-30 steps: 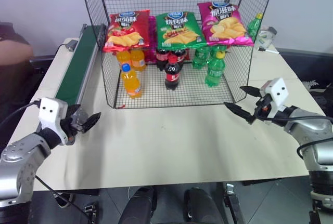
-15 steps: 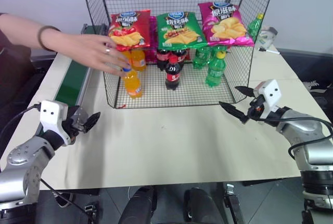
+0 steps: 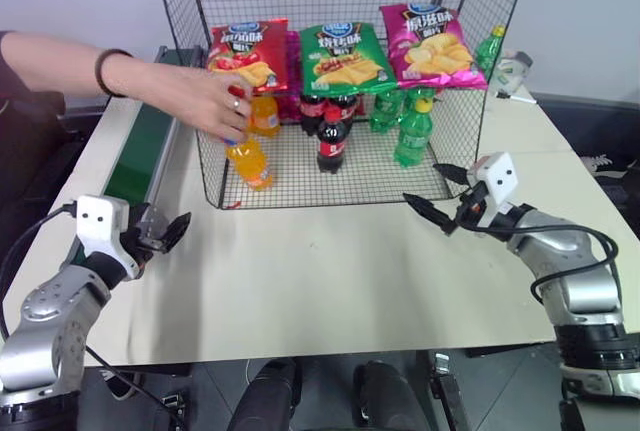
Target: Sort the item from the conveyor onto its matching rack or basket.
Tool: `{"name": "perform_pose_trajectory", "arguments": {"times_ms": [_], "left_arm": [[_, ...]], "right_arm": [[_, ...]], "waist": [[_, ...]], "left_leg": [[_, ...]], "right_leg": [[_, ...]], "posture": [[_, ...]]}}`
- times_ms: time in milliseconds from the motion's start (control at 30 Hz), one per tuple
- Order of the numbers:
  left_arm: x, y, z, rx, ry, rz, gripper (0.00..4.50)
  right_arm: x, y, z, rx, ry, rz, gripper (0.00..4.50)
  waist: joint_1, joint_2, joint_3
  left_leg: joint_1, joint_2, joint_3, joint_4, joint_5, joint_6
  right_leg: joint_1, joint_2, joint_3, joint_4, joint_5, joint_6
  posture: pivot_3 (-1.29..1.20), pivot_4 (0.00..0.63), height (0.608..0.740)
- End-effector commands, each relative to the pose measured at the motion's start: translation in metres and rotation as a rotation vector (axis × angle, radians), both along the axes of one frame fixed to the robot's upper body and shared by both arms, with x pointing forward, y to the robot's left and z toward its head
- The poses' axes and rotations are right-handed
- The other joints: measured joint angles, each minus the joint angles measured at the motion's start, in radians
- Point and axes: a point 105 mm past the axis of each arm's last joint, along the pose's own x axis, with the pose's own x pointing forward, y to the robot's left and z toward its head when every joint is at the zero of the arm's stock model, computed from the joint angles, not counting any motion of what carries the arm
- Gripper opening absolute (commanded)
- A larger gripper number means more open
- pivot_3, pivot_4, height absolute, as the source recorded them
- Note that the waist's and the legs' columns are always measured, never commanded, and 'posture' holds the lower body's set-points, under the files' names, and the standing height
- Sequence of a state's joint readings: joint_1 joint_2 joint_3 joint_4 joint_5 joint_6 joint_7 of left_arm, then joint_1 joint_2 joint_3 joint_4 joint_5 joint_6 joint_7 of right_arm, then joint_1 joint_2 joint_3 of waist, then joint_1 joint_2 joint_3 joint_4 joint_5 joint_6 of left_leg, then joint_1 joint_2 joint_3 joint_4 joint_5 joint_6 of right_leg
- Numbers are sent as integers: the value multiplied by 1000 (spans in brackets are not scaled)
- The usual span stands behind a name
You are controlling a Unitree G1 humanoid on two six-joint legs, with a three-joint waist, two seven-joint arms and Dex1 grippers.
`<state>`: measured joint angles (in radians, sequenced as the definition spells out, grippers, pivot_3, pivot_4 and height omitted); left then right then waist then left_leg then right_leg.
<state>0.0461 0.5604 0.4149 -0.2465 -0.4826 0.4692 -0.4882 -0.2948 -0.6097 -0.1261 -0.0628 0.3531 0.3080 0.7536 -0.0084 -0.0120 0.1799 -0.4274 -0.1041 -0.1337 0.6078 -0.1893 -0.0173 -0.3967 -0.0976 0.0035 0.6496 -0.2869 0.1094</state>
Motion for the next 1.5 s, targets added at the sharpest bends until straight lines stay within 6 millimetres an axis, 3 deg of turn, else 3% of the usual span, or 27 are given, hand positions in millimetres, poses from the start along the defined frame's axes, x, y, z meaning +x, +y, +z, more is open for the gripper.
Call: {"name": "perform_pose_trajectory", "arguments": {"times_ms": [33, 300, 600, 767, 1033, 1300, 1500], "left_arm": [[-2, 6, 11, -3, -51, 33, 4420], [-3, 9, 15, -3, -57, 36, 4420], [3, 43, 17, 42, -83, 229, 4420], [5, 53, 21, 32, -130, 299, 4420], [10, 47, 17, -12, -131, 311, 4420], [12, 59, 21, 18, -174, 403, 4420], [12, 55, 19, -37, -176, 329, 4420]], "right_arm": [[1, 2, 9, -3, -46, 9, 4500], [2, 7, 5, 12, -43, 16, 4500], [5, 13, 5, 29, -55, 25, 4500], [6, 17, 6, 36, -61, 31, 4500], [5, 22, 8, 47, -66, 41, 4500], [5, 21, 8, 47, -67, 41, 4500], [6, 22, 10, 47, -73, 46, 4500]], "waist": [[1, 0, 0], [0, 0, 0], [0, 0, 0], [0, 0, 0], [0, 0, 0], [-1, 0, 0], [-1, 0, 0]], "left_leg": [[0, 0, 0, 0, 0, 0], [0, 0, 0, 0, 0, 0], [0, 0, 0, 0, 0, 0], [0, 0, 0, 0, 0, 0], [0, 0, 0, 0, 0, 0], [0, 0, 0, 0, 0, 0], [0, 0, 0, 0, 0, 0]], "right_leg": [[0, 0, 0, 0, 0, 0], [0, 0, 0, 0, 0, 0], [0, 0, 0, 0, 0, 0], [0, 0, 0, 0, 2, 3], [0, 0, 0, 1, 2, 3], [0, 0, 0, 1, 2, 4], [0, 0, 0, 1, 2, 4]], "posture": [[0, 150, 740], [0, 150, 740], [0, 150, 740], [0, 150, 740], [0, 150, 740], [0, 150, 740], [0, 150, 740]]}}
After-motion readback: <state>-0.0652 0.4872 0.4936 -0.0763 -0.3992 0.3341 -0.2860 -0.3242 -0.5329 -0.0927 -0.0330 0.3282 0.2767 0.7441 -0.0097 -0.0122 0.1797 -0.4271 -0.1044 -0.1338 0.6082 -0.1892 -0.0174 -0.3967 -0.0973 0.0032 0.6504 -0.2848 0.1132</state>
